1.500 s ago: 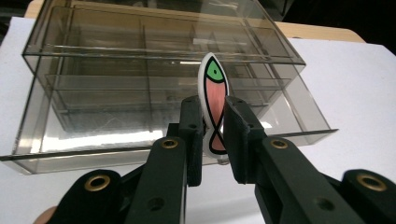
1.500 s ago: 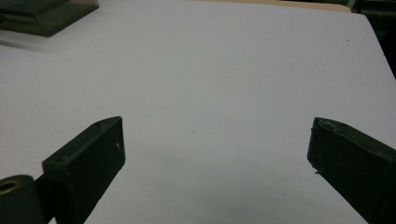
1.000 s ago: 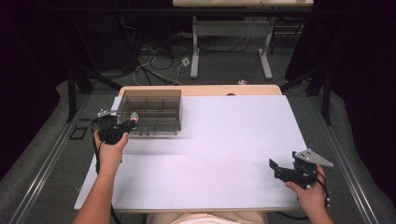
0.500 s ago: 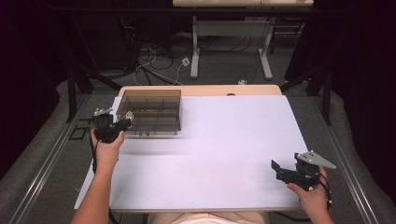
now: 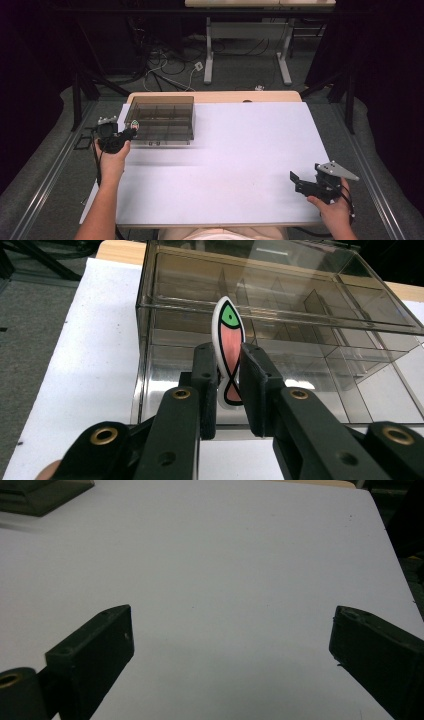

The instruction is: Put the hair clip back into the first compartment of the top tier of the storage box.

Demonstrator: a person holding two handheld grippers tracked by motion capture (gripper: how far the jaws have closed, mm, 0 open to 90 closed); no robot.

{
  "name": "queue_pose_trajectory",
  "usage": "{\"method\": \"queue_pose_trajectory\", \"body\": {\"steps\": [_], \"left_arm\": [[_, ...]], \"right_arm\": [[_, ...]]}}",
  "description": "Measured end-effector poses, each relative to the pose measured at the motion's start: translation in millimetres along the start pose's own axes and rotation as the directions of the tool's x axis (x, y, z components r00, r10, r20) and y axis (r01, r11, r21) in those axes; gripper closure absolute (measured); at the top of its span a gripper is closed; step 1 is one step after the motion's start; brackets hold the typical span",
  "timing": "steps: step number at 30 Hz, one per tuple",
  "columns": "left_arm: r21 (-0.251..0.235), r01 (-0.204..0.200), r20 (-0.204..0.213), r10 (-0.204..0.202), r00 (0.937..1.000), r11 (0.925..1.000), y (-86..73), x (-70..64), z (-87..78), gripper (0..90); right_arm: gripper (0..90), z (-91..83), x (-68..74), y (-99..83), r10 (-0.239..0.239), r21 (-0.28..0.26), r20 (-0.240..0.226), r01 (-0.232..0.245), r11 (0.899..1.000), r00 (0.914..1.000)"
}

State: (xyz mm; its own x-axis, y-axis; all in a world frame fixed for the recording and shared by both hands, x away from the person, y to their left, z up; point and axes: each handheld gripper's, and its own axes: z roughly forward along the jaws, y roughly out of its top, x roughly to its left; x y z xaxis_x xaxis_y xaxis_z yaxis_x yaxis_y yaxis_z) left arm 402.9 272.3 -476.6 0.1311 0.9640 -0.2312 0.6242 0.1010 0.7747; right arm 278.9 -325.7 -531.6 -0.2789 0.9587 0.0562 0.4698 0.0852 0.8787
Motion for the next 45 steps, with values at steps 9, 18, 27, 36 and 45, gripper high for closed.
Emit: {"method": "queue_pose_trajectory", "body": {"steps": [9, 18, 27, 36, 45], "left_arm": [[0.009, -0.006, 0.002, 0.006, 1.0000, 0.9999, 0.2, -0.6, 2.5, 71.8], [-0.010, -0.001, -0.011, 0.001, 0.9999, 1.0000, 0.0, -3.6, 2.4, 58.6], [-0.016, 0.000, -0.007, 0.000, 1.0000, 0.9999, 3.5, -4.2, -0.8, 44.9], [-0.061, -0.040, 0.070, 0.044, 0.9966, 0.9973, 10.0, -8.7, -16.6, 32.2], [-0.101, -0.119, 0.180, 0.136, 0.9743, 0.9877, 5.1, -21.3, -42.5, 20.5]], "right_arm": [[4.0, -1.4, 0.0, -0.1, 0.006, 0.011, 0.003, -0.006, 1.000, 1.0000], [3.9, -1.0, 0.2, 0.1, 0.005, 0.007, 0.002, -0.005, 1.000, 1.0000], [3.9, -1.0, 0.2, 0.2, 0.009, 0.003, 0.000, -0.009, 1.000, 1.0000], [3.9, 0.8, -0.4, 0.2, 0.007, -0.001, 0.003, -0.007, 1.000, 1.0000], [3.9, 2.9, 1.0, 0.9, 0.009, -0.009, -0.001, -0.009, 1.000, 1.0000]]}}
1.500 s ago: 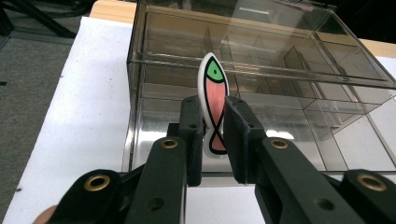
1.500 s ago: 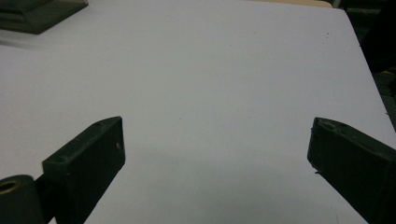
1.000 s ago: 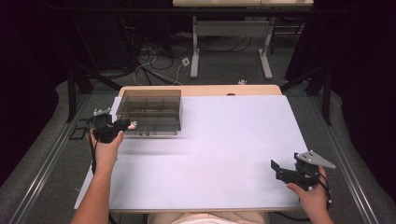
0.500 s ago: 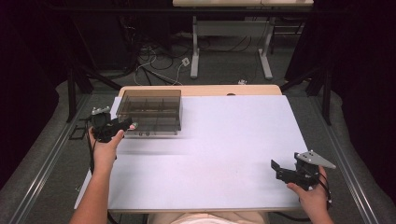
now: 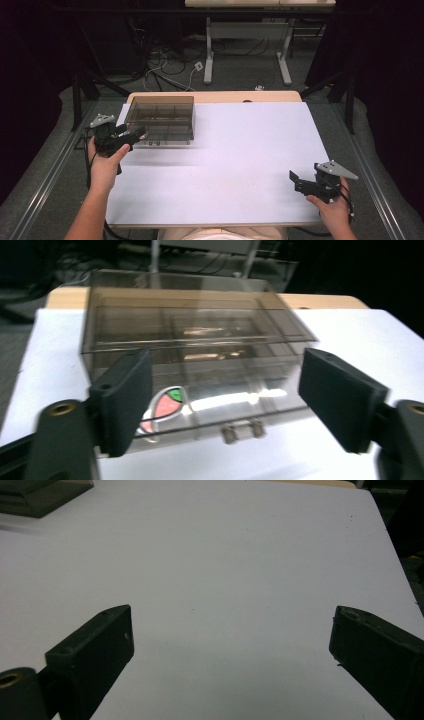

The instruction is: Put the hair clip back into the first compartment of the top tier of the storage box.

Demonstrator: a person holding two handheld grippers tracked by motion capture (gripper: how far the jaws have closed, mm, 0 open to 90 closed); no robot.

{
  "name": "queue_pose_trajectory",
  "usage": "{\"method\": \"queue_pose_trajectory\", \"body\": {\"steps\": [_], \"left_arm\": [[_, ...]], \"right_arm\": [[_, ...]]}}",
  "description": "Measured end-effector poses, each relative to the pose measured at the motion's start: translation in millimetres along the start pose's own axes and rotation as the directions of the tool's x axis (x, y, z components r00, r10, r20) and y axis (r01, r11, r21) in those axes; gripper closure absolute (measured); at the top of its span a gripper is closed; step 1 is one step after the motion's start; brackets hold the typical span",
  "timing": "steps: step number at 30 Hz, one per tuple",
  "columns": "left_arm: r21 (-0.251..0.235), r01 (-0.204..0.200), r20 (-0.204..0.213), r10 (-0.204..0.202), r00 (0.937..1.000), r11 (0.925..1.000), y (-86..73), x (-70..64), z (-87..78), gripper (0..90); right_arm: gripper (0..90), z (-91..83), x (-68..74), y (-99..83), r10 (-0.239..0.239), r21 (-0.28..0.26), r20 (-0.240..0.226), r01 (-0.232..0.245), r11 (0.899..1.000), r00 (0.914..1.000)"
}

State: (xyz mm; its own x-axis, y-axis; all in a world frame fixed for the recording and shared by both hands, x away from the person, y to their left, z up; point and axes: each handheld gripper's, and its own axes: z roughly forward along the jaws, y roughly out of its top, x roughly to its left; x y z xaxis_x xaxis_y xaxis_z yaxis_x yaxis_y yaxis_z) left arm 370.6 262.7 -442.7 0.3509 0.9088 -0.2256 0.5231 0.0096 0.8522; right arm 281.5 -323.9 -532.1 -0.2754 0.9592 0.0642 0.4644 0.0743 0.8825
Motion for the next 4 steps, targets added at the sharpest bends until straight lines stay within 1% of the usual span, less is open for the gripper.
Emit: {"method": "queue_pose_trajectory", "body": {"steps": [2, 4], "left_arm": [[-0.007, -0.010, 0.021, 0.011, 0.9997, 0.9999, -4.4, -4.1, -3.6, 14.9], [-0.020, -0.023, 0.045, 0.024, 0.9987, 0.9995, -9.5, -7.5, -6.1, 14.0]], "right_arm": [[3.9, 0.3, 0.0, 0.0, -0.002, -0.003, 0.004, 0.002, 1.000, 1.0000], [3.9, 0.3, -0.1, 0.0, -0.001, -0.002, 0.002, 0.001, 1.000, 1.0000]]}}
